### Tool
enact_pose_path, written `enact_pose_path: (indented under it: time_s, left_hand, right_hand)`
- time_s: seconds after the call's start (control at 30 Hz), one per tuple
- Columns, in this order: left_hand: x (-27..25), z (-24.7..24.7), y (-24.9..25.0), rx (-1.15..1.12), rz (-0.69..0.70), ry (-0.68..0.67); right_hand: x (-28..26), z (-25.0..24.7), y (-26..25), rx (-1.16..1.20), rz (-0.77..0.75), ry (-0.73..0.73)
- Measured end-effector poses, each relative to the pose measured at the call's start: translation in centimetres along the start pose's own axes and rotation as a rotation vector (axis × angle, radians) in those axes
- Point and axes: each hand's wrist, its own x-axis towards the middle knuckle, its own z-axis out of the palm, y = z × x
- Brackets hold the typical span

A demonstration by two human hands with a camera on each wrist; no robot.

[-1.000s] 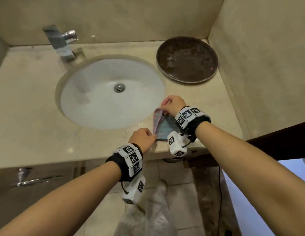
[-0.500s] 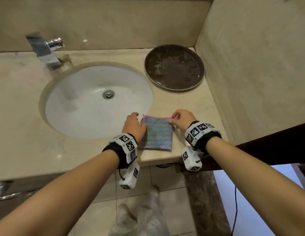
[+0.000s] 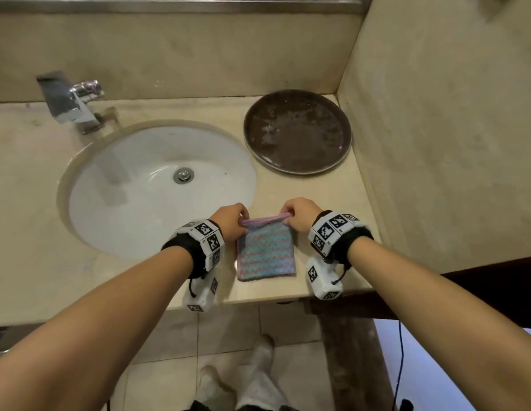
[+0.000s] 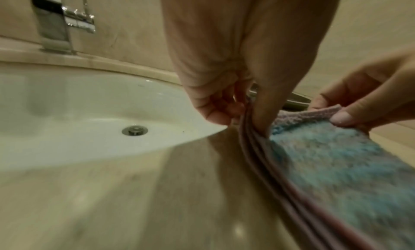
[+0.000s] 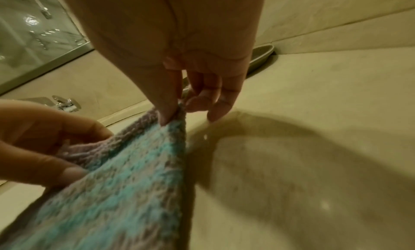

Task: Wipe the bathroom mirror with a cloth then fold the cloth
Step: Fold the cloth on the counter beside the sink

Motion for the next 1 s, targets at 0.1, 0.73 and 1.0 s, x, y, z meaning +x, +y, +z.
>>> enact_pose_path:
  time_s: [0.1, 0.73, 1.0]
  left_hand:
    - [0.5, -1.2, 1.1, 0.104, 0.039, -0.079]
    - [11.7, -20.0, 12.0, -0.107, 0.42, 0.684]
    - [16.6, -11.4, 6.9, 0.415, 0.422, 0.293]
  right_hand:
    - [0.4, -1.6, 0.1, 0.01, -0.037, 0.003]
    - [8.1, -23.3, -5.7, 0.208, -0.175, 0.815]
    - [12.1, -13.6, 1.5, -0.183, 0.064, 0.431]
